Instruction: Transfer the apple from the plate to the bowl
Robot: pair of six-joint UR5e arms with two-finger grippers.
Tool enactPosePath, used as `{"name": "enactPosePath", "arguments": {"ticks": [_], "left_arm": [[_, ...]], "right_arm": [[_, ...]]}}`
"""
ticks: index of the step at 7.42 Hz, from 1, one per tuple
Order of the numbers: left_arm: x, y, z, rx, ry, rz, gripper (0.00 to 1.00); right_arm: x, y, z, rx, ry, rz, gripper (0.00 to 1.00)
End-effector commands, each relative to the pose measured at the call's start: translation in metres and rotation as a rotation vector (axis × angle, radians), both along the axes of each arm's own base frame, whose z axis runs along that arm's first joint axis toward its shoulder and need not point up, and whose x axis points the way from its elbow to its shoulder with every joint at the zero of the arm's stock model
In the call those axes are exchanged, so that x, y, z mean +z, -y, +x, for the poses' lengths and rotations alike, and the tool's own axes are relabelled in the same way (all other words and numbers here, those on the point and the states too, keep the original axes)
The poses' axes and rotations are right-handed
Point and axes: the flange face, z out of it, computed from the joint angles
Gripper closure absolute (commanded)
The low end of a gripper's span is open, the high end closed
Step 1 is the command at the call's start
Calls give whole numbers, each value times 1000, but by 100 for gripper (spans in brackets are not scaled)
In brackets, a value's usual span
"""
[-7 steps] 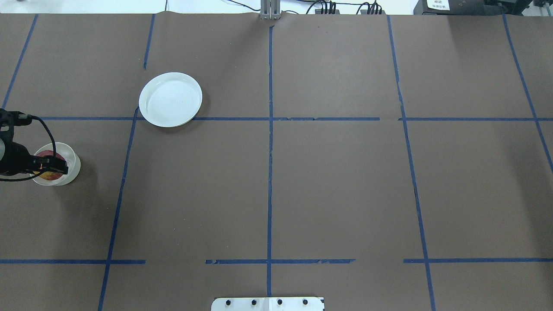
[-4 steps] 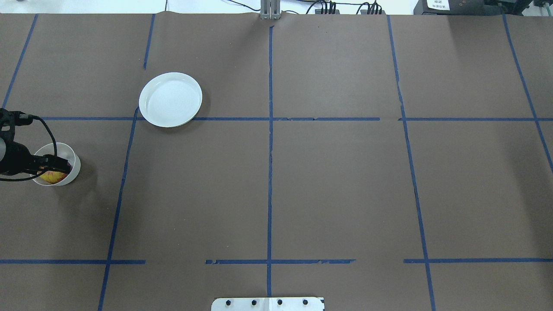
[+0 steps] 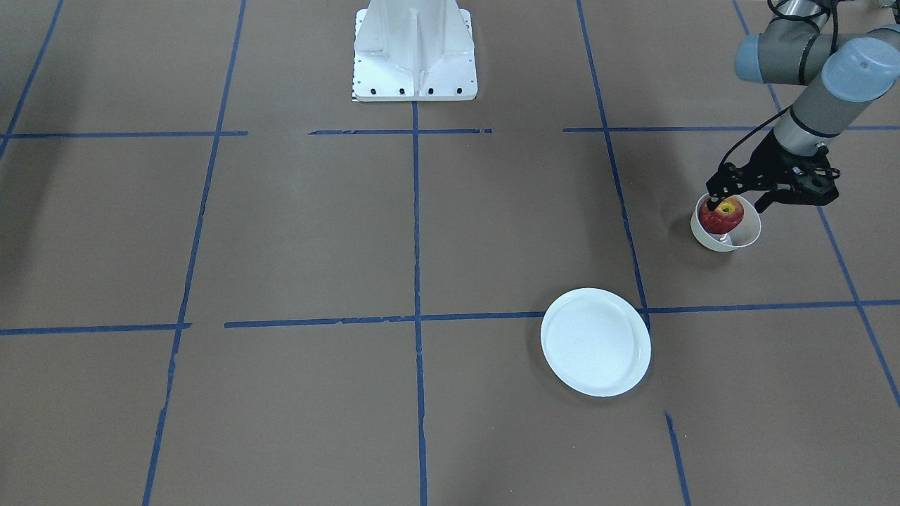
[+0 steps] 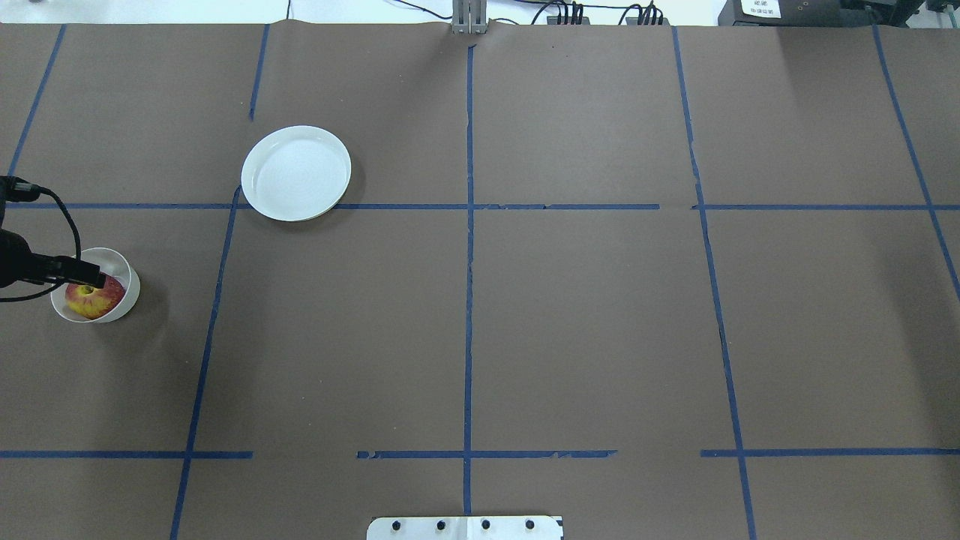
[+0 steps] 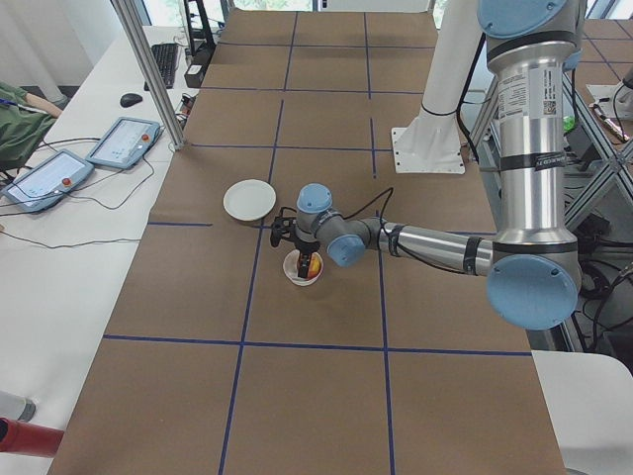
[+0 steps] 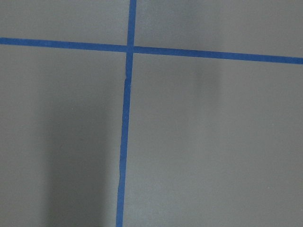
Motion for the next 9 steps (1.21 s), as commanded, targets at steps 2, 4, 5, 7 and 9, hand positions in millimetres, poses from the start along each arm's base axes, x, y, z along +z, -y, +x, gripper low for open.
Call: {"name": "enactPosePath", "arguments": {"ticks": [2, 4, 5, 7, 9], "left_arm": [[-4, 57, -120, 118, 158, 107, 1], [3, 61, -238, 59, 208, 32, 0], [12, 50, -271, 7, 94, -25, 0], [39, 28, -268, 17, 6, -89, 0], [61, -6, -268, 53, 10, -101, 0]], "right_arm": [[0, 0, 0, 1, 0, 0, 0], [1, 0, 0, 1, 0, -2, 0], [0, 0, 0, 1, 0, 0, 0], [0, 0, 0, 1, -2, 0, 0], [0, 0, 0, 1, 0, 0, 0]]}}
